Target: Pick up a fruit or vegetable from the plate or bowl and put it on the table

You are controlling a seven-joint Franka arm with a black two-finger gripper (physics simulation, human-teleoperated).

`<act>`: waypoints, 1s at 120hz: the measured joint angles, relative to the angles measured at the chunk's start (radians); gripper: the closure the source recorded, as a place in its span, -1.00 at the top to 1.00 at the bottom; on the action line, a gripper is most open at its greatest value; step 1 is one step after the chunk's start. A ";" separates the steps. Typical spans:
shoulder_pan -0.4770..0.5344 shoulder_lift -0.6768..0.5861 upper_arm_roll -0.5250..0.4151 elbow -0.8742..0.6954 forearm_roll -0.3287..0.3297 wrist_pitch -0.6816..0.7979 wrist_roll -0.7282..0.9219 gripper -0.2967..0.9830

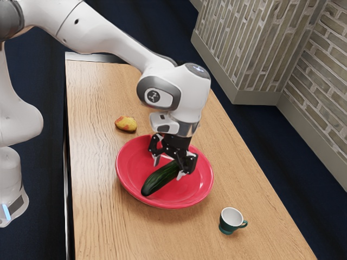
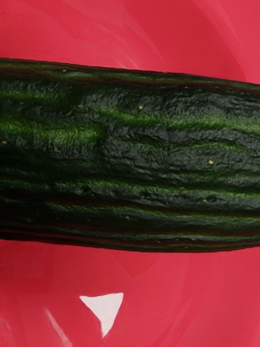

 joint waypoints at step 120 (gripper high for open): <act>0.542 0.409 -0.212 0.655 -0.131 -0.196 -0.060 -0.38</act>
